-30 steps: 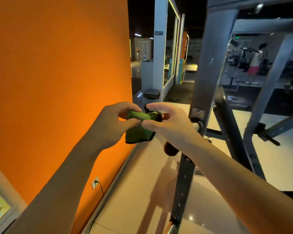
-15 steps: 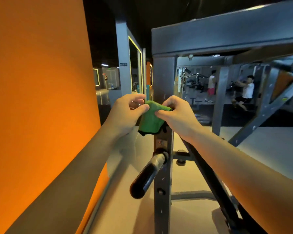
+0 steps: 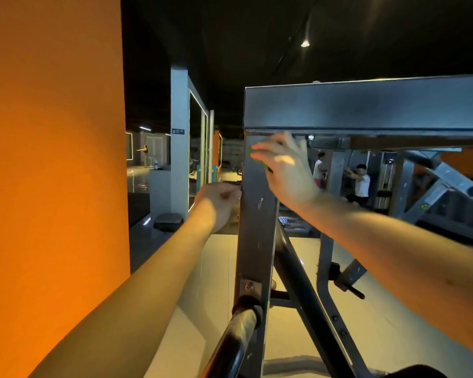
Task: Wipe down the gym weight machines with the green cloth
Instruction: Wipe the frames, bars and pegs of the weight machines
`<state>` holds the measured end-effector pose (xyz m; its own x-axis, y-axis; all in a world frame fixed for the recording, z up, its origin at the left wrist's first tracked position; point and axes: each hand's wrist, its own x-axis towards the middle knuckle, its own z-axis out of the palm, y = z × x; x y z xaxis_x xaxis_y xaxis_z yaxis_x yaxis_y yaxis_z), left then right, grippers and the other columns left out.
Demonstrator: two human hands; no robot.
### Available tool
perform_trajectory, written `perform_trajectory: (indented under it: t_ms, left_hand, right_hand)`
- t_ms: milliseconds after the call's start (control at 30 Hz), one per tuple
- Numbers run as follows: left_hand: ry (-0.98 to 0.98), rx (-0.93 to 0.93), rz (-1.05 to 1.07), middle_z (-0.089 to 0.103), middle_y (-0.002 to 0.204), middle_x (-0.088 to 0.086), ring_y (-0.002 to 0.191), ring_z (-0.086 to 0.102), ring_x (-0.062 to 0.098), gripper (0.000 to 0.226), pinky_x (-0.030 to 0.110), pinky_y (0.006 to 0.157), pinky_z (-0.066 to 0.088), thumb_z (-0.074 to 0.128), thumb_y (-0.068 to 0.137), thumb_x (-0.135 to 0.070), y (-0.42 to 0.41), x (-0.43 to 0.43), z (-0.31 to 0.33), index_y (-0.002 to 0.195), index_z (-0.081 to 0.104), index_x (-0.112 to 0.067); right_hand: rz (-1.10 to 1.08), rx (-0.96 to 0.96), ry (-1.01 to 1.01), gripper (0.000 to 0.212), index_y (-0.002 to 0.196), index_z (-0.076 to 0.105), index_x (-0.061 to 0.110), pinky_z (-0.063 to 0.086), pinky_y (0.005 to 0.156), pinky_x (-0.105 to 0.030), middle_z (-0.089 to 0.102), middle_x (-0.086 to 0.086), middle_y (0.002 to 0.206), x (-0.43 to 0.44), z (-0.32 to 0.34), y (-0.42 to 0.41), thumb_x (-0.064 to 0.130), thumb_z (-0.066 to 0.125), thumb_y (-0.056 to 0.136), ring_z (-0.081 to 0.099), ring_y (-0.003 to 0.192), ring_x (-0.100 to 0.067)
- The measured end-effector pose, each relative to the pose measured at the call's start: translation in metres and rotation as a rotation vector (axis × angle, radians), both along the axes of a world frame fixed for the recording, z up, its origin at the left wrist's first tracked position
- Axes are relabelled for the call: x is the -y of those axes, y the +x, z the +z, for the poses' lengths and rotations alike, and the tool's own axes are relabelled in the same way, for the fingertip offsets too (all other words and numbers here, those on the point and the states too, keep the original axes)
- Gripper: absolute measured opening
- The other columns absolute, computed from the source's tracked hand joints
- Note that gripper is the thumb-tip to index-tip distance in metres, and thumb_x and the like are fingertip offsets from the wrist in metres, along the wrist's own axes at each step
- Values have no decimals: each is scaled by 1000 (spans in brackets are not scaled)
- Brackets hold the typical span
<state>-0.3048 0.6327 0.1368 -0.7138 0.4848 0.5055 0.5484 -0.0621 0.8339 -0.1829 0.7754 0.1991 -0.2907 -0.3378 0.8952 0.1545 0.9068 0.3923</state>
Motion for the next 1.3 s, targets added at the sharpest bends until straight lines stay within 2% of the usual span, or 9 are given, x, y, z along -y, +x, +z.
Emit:
perform_trajectory:
  t_ms: [67, 200, 400, 600, 767, 1000, 1100, 1167, 1300]
  left_hand:
    - [4, -70, -4, 74, 104, -6, 102, 70, 16, 15, 39, 97, 55, 67, 97, -21, 5, 0, -13, 108, 75, -28]
    - [136, -34, -22, 72, 96, 0, 94, 68, 20, 15, 36, 88, 57, 69, 95, -9, 13, -2, -29, 100, 75, -21]
    - [134, -115, 9, 73, 97, -4, 91, 70, 12, 13, 20, 74, 55, 67, 97, -11, 11, -4, -34, 98, 75, -21]
    - [139, -96, 3, 73, 95, 5, 85, 68, 16, 16, 15, 69, 53, 64, 98, -5, 17, -1, -38, 94, 76, -16]
    - [122, -143, 21, 70, 92, -2, 86, 66, 8, 14, 11, 72, 51, 65, 98, -9, 14, -3, -40, 96, 75, -19]
    - [158, -109, -26, 73, 98, 1, 90, 69, 13, 13, 17, 74, 55, 63, 99, -10, 16, -1, -47, 102, 75, -14]
    - [133, -96, 12, 72, 97, -6, 89, 68, 6, 16, 12, 71, 51, 61, 100, -13, 26, 6, -39, 101, 73, -23]
    - [230, 7, 9, 74, 93, -8, 85, 69, 5, 11, 10, 67, 51, 62, 101, -23, 39, 13, -30, 104, 73, -24]
    - [306, 66, -161, 75, 101, -12, 96, 70, 1, 17, 19, 81, 56, 63, 93, -47, 72, 25, -13, 106, 65, -36]
  right_hand:
    - [43, 101, 22, 43, 116, 75, 13, 20, 89, -28, 72, -1, 123, -8, -29, 9, -8, 65, 79, 50, 116, -20]
    - [54, 357, 229, 39, 116, 75, 19, 42, 85, -39, 72, 3, 120, -18, -34, 18, -1, 72, 83, 56, 108, -21]
    - [-64, 188, -47, 45, 118, 73, 17, 38, 76, -38, 66, -5, 115, -4, 9, -1, -8, 70, 81, 53, 100, -30]
    - [37, 496, 111, 40, 118, 72, 22, 46, 78, -39, 65, 0, 111, 4, -58, 18, 0, 71, 85, 49, 96, -21]
    - [-89, 192, -50, 40, 115, 75, 15, 30, 78, -35, 63, -5, 106, 13, 33, 1, -6, 75, 81, 50, 101, -32]
    - [76, 397, 62, 33, 110, 76, 14, 47, 72, -39, 72, -2, 105, 9, -84, 20, -1, 61, 86, 46, 94, -19]
    - [142, 363, -128, 31, 109, 76, 16, 53, 78, -38, 69, -1, 101, 15, -70, 24, 0, 75, 83, 52, 95, -15]
    - [218, 255, -377, 29, 118, 72, 15, 49, 92, -22, 63, -2, 113, 29, -53, 35, 8, 72, 89, 54, 105, -11]
    - [436, 96, -757, 21, 107, 66, 8, 43, 77, -2, 60, 2, 100, 49, -32, 44, 3, 75, 88, 53, 87, 2]
